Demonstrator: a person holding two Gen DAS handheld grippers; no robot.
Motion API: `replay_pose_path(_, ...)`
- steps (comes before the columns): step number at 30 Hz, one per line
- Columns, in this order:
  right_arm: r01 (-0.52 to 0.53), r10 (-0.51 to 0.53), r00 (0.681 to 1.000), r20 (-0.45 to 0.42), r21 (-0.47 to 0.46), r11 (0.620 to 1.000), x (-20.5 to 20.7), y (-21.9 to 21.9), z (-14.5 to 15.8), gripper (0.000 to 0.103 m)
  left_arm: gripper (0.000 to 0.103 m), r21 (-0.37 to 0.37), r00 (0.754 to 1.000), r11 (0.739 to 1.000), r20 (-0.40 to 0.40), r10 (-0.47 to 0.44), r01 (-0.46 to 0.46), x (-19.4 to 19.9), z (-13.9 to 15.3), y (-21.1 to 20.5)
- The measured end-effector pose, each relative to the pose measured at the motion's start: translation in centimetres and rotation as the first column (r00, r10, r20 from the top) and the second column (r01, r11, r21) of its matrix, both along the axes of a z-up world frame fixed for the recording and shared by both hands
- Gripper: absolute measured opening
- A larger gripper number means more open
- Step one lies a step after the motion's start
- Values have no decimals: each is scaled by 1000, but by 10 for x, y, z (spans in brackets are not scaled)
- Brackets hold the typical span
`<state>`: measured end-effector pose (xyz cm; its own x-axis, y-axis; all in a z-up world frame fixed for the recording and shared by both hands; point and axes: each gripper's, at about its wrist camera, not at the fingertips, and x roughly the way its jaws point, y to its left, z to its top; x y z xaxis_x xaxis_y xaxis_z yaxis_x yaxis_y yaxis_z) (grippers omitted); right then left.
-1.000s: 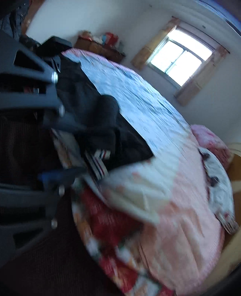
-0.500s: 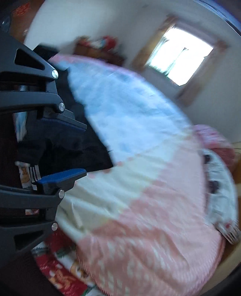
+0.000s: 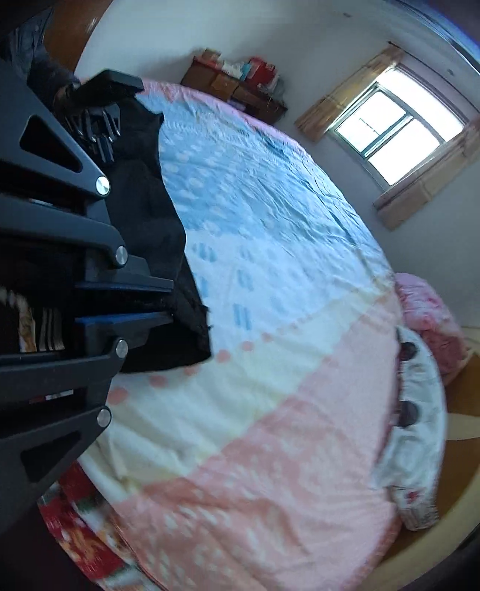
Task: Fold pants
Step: 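Hold the pants with both tools and pull them taut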
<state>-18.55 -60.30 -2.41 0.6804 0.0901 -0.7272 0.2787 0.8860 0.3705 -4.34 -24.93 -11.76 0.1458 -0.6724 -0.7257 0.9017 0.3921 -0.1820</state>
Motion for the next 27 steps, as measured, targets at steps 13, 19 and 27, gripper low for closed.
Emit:
replay_pose_path(13,112,-114,993,-29,-63,992,-13,-25,-14,13,13,0,1000,1000,-12,-8,8,3,1,-3)
replay_pose_path(19,20,-25,998,-49,-96,995,-9,-16,-2,14,13,-7,1000,1000,-13,-5,5,4,0,-5)
replay_pose_path(27,-40,26,987,-156,-89,995,11,-8,-31,19,13,-6,1000,1000,-16,-4,4,3,1,-2)
